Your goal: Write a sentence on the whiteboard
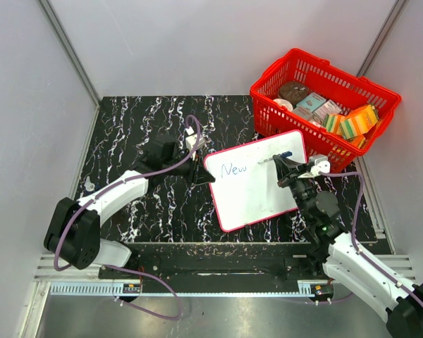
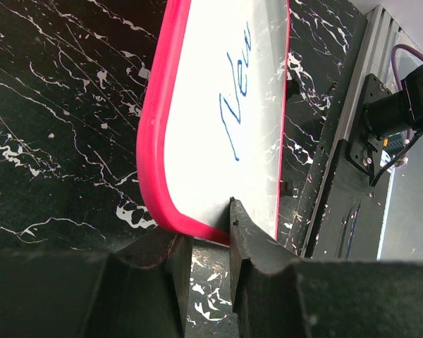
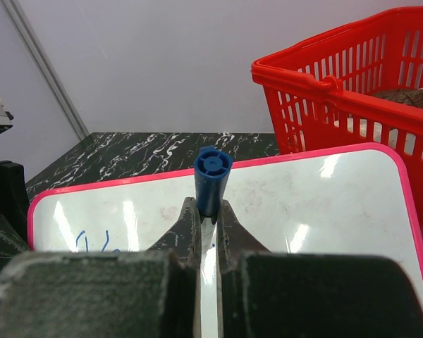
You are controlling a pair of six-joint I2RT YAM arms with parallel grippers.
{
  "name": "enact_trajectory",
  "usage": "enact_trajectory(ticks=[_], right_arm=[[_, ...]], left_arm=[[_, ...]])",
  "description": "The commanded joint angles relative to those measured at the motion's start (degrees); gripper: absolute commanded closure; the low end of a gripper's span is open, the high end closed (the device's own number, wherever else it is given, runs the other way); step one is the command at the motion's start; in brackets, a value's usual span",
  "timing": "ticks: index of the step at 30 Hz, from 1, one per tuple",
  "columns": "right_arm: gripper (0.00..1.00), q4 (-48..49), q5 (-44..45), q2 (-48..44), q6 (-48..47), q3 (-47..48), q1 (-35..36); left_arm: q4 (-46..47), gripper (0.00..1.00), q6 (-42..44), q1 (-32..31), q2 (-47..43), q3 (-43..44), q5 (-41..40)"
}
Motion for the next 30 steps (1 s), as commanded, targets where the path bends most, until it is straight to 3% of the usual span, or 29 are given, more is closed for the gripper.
enact_trajectory(ticks=[1, 16, 30], right_arm=[[1.00, -0.7, -1.5, -1.1, 0.9, 1.0, -0.2], [1.00, -4.4, 2.5, -4.0, 0.2, 0.5, -0.2], [1.00, 0.3, 2.4, -3.0, 0.2, 1.2, -0.2]], left_arm=[[-3.8, 1.00, 10.9, -1.3, 0.6, -2.7, -8.8], [-3.8, 1.00, 10.8, -1.3, 0.6, -2.8, -9.0], [-4.0, 1.00, 10.9, -1.5, 0.7, -3.0, -9.5]])
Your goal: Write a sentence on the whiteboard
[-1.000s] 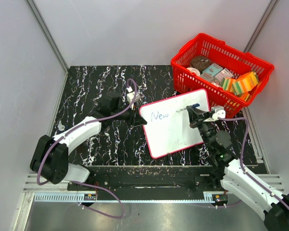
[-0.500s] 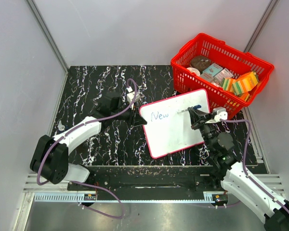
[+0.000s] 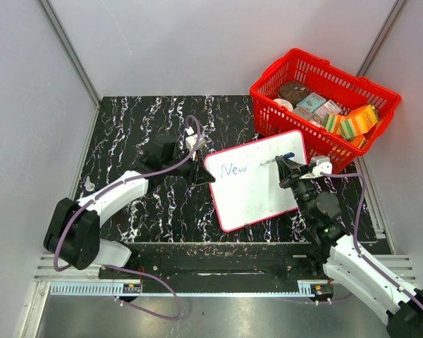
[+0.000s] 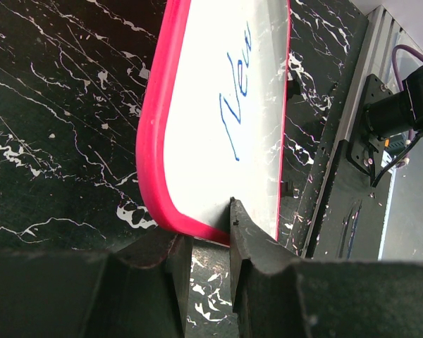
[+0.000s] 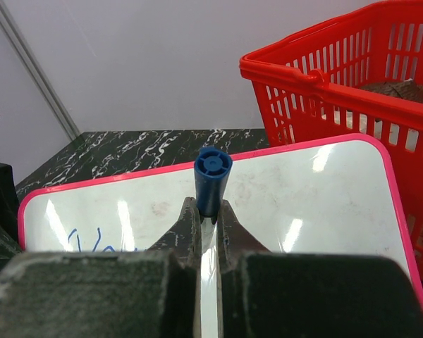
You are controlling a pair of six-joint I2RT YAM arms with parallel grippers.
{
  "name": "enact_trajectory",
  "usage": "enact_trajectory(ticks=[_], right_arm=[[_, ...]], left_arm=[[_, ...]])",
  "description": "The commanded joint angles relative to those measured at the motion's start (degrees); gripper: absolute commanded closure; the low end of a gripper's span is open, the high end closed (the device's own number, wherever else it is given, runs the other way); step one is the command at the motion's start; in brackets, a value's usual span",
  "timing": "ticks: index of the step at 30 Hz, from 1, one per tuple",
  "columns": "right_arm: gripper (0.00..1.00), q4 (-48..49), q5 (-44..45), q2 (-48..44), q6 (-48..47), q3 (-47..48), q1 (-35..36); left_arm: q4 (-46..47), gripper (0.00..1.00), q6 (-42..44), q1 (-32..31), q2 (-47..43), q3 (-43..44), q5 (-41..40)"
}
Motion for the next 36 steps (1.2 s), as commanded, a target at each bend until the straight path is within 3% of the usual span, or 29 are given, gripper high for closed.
enact_trajectory(ticks=[1, 16, 36], right_arm=[[1.00, 4.4, 0.7, -0.8, -0.2, 1.2, -0.2], [1.00, 11.2, 2.6, 3.9, -1.0, -0.6, -0.2], [1.00, 10.3, 1.9, 5.0, -0.4, -1.0, -0.2]], left_arm=[[-4.2, 1.00, 10.9, -1.3, 0.8, -2.9, -9.1], [-4.1, 1.00, 11.1, -1.4, 1.0, -2.7, -9.1], [-4.5, 1.00, 11.2, -1.6, 1.0, -2.5, -9.4]])
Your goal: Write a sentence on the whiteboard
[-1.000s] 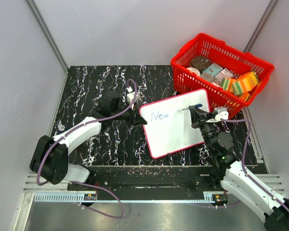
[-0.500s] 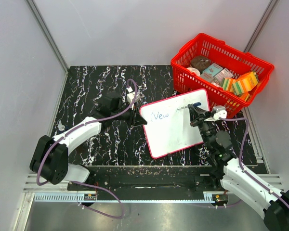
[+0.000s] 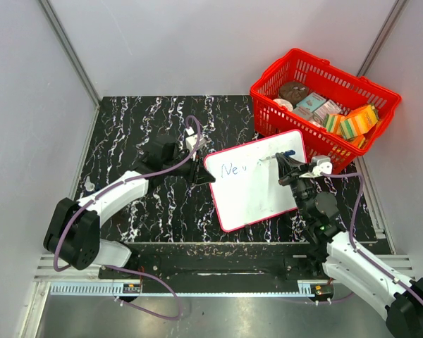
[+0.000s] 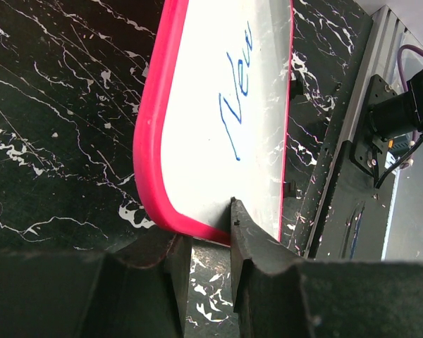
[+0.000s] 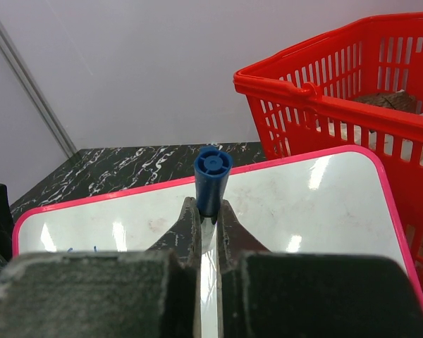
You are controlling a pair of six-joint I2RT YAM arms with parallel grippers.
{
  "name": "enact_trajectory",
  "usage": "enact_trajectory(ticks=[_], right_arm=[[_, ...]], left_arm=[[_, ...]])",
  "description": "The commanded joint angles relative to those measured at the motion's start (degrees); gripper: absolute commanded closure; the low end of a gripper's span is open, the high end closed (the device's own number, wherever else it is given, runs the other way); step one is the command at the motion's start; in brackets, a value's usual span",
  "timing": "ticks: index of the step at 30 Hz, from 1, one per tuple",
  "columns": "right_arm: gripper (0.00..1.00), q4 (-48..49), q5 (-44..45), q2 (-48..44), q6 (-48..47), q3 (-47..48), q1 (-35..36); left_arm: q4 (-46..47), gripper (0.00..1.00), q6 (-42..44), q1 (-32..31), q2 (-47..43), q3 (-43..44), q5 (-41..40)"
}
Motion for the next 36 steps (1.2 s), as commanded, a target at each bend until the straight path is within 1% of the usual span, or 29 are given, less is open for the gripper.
enact_trajectory(ticks=[1, 6, 13, 20, 24, 36], right_arm=[[1.00, 2.2, -0.3, 1.0, 0.1, 0.2, -0.2], [1.00, 2.2, -2.9, 0.7, 1.1, 0.2, -0.2], [1.00, -0.9, -4.4, -0.5, 2.6, -0.2, -0.3], [1.00, -5.1, -2.6, -4.4, 3.2, -1.6, -0.2], [1.00, -6.6, -1.4, -5.1, 3.0, -1.9, -0.3], [1.00, -5.1, 4.3, -0.9, 0.8, 1.1, -0.2]], left_arm=[[-4.7, 1.00, 11.2, -1.3, 1.1, -2.5, -8.8], [-4.7, 1.00, 11.3, -1.3, 1.2, -2.5, -8.9], [-4.8, 1.00, 11.3, -1.3, 1.1, -2.4, -9.2], [-5.0, 1.00, 11.2, -1.3, 1.1, -2.3, -9.2], [-4.9, 1.00, 11.2, -1.3, 1.2, -2.3, -9.3], [-4.9, 1.00, 11.3, -1.4, 1.1, -2.5, -9.3]])
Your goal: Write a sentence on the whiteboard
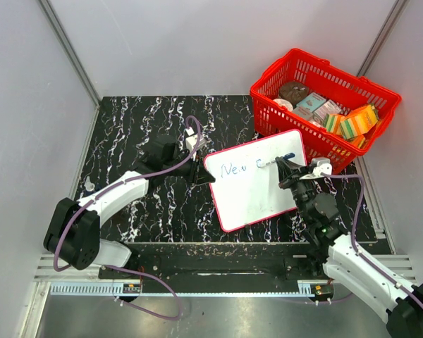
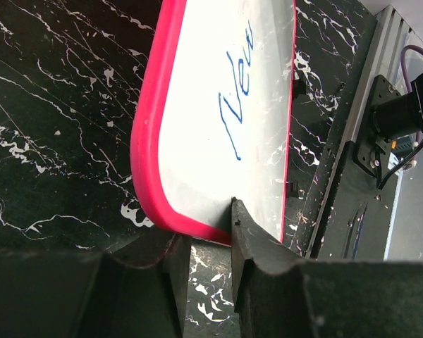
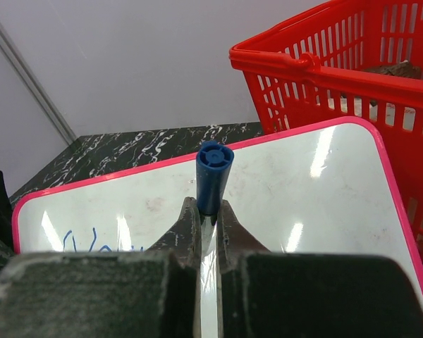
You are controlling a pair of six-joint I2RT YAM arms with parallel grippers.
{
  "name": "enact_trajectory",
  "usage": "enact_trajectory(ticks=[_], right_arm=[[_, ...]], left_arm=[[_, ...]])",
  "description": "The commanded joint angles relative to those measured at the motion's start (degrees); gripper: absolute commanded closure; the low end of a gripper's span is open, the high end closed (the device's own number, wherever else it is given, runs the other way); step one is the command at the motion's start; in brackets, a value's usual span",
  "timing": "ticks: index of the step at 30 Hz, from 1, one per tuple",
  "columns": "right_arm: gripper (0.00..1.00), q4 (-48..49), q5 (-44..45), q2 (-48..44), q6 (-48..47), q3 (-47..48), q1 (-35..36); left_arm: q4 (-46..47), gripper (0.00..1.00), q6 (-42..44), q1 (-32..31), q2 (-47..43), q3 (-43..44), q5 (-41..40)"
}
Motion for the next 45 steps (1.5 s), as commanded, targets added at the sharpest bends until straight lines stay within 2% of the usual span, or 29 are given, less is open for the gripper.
enact_trajectory(ticks=[1, 7, 16, 45], right_arm=[[1.00, 0.4, 4.4, 1.8, -1.9, 2.4, -0.2], [1.00, 2.3, 4.3, 1.2, -1.9, 1.8, -0.2], [1.00, 3.0, -0.4, -6.7, -2.4, 1.0, -0.2], [1.00, 15.9, 4.7, 10.3, -8.2, 6.8, -0.2]], left_arm=[[-4.7, 1.00, 11.3, -1.3, 1.2, -2.4, -8.6], [-4.7, 1.00, 11.4, -1.4, 1.2, -2.4, -8.8], [-4.8, 1.00, 11.5, -1.5, 1.2, -2.5, -9.1], [-5.1, 1.00, 11.7, -2.0, 1.9, -2.4, -9.3]])
